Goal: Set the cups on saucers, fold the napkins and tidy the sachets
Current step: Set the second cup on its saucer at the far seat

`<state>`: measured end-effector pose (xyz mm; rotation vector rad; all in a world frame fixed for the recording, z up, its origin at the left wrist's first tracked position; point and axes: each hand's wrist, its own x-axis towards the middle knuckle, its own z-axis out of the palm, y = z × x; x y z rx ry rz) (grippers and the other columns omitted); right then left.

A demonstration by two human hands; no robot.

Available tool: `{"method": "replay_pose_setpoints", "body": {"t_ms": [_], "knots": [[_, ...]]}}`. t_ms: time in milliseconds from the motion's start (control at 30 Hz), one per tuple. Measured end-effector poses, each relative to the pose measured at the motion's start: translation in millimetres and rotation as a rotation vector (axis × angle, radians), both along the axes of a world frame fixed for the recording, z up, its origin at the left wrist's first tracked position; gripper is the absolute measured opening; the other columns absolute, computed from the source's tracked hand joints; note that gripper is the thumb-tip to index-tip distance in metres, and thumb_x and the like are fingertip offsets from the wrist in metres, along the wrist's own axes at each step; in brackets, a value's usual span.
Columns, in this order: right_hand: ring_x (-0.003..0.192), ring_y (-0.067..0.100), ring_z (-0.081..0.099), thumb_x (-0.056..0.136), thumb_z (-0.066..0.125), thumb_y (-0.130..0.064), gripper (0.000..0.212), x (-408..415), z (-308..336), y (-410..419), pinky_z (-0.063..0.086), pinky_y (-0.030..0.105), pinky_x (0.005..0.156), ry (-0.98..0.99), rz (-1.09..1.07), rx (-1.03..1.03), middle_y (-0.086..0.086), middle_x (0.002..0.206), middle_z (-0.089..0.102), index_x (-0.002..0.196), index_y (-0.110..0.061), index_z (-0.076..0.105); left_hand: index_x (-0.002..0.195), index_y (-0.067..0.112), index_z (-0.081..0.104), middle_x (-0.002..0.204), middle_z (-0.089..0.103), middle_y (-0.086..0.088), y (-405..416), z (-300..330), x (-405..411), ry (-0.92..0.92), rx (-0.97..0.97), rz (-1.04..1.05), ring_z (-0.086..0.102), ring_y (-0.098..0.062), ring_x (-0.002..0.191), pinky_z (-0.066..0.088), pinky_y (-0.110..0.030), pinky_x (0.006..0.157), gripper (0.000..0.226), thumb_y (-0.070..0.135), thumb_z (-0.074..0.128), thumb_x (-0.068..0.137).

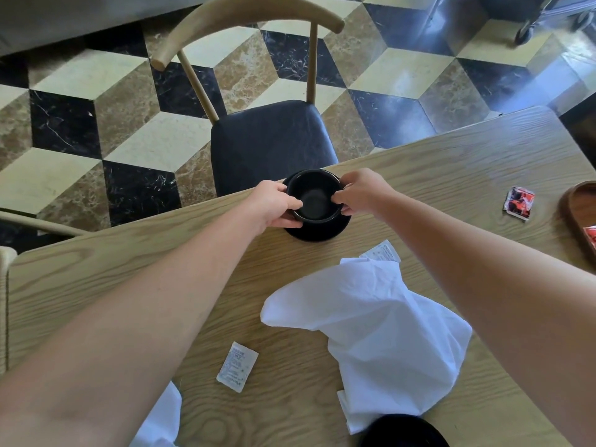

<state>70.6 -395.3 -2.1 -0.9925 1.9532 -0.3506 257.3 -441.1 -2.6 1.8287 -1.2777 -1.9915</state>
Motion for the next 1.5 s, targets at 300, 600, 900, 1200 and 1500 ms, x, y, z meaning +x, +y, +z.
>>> {"method": "replay_pose_setpoints", "body": {"t_ms": [300, 600, 900, 1200, 1500], "knots": [[0.083, 0.025, 0.073, 0.088, 0.064, -0.009, 0.01, -2.1, -2.0, 1.3, 0.064, 0.033, 0.07, -0.064, -0.007, 0.02, 0.014, 0.087, 0.071, 0.091, -0.013, 0.072, 0.111, 0.001, 0.068, 0.098, 0.076, -0.019, -0.3, -5.6, 2.9, 0.005, 0.022, 0.024, 0.078, -0.029, 0.078, 0.063, -0.036, 0.063, 0.025, -0.008, 0.068, 0.087], [0.091, 0.028, 0.075, 0.091, 0.063, -0.022, 0.015, 0.1, -5.2, 3.3, 0.064, 0.036, 0.072, -0.01, -0.007, 0.001, 0.015, 0.097, 0.074, 0.099, -0.014, 0.073, 0.128, 0.0, 0.06, 0.097, 0.076, -0.022, -0.7, -4.7, 2.3, -0.033, 0.025, 0.001, 0.078, -0.031, 0.079, 0.064, -0.039, 0.065, 0.047, -0.009, 0.07, 0.083], [0.086, 0.028, 0.075, 0.091, 0.063, -0.029, 0.023, 1.3, -10.3, 9.1, 0.065, 0.04, 0.072, -0.001, -0.072, -0.034, 0.013, 0.107, 0.072, 0.109, -0.015, 0.065, 0.104, 0.002, 0.064, 0.098, 0.074, -0.023, 6.4, -3.7, 1.1, -0.044, 0.027, 0.002, 0.077, -0.035, 0.081, 0.065, -0.043, 0.067, 0.018, -0.002, 0.069, 0.088], [0.087, 0.027, 0.073, 0.087, 0.063, -0.045, 0.062, 1.8, 12.6, 49.7, 0.063, 0.045, 0.079, 0.023, -0.253, -0.047, 0.013, 0.128, 0.056, 0.133, -0.006, 0.048, 0.112, 0.002, 0.056, 0.096, 0.068, -0.027, 23.3, 11.5, 5.6, -0.113, 0.024, 0.049, 0.076, -0.035, 0.076, 0.064, -0.037, 0.062, 0.029, 0.023, 0.062, 0.094], [0.108, 0.028, 0.065, 0.089, 0.06, -0.031, 0.028, 84.8, 73.8, 186.8, 0.055, 0.045, 0.095, -0.165, -0.322, -0.14, 0.007, 0.115, 0.06, 0.11, -0.014, 0.058, 0.097, 0.007, 0.057, 0.089, 0.069, -0.019, 166.3, 69.2, 47.1, 0.022, -0.108, 0.218, 0.068, -0.028, 0.068, 0.058, -0.036, 0.061, 0.009, 0.015, 0.052, 0.095]]}}
